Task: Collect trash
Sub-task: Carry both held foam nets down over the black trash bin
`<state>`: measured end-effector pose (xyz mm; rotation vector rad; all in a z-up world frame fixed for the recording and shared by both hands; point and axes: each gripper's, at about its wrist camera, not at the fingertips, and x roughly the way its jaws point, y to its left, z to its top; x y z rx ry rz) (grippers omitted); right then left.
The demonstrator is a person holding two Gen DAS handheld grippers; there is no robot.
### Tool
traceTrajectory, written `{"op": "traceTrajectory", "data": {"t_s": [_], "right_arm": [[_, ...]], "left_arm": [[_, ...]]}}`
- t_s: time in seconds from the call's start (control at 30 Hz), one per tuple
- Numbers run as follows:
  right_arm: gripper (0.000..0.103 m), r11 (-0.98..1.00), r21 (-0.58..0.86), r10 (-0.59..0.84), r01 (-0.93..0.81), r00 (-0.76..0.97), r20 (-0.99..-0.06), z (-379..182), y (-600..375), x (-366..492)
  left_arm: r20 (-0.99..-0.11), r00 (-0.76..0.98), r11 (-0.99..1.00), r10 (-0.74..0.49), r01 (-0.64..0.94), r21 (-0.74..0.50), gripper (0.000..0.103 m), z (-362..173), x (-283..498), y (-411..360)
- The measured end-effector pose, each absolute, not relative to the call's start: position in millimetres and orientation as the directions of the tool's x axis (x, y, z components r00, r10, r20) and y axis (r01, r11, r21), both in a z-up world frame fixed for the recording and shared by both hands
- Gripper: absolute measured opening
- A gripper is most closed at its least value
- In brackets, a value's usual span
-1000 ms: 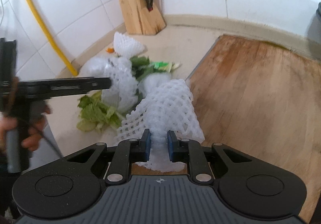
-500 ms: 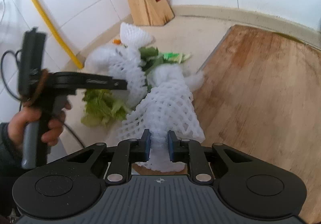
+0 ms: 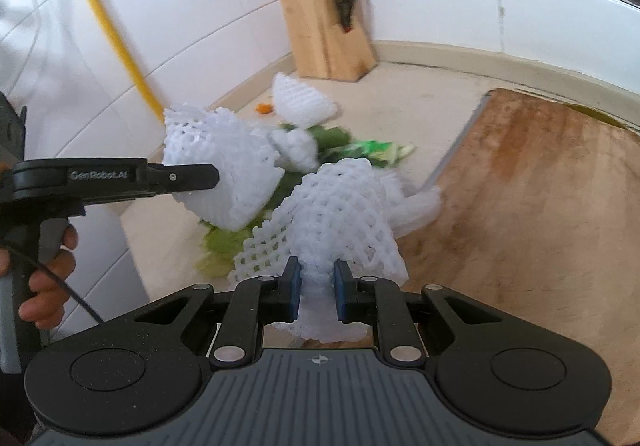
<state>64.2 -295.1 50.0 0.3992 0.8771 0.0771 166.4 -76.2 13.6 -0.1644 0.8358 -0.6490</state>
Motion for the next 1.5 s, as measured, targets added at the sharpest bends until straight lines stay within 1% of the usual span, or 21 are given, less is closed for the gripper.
{"op": "traceTrajectory", "data": {"t_s": [0.23,0.57,0.83,1.5], "right_arm": [[0.022,0.929,0.368,0.278,0.029,0.604,-0.747,42.8,-267.9,68.6],[0.022,0.925,0.369,0.354,-0.095,0.570,-0.741,42.8,-217.7,86.6],[0.022,0.908,0.367,0.417,-0.203,0.535,-0.735,45.6,-174.5,101.3],[0.022,0.796,0.381,0.573,-0.471,0.380,-0.726,43.4,-44.3,148.3]], "left_arm": [[-0.683,0.515,0.854,-0.519,0.335,-0.397,0.009,-9.9,150.7,-32.4],[-0.679,0.599,0.901,-0.425,0.209,-0.380,0.009,-12.9,126.2,20.9],[-0.675,0.647,0.916,-0.356,0.098,-0.389,0.009,-16.9,111.4,64.2],[-0.703,0.698,0.909,-0.136,-0.195,-0.369,0.009,-37.1,89.3,159.4]]}}
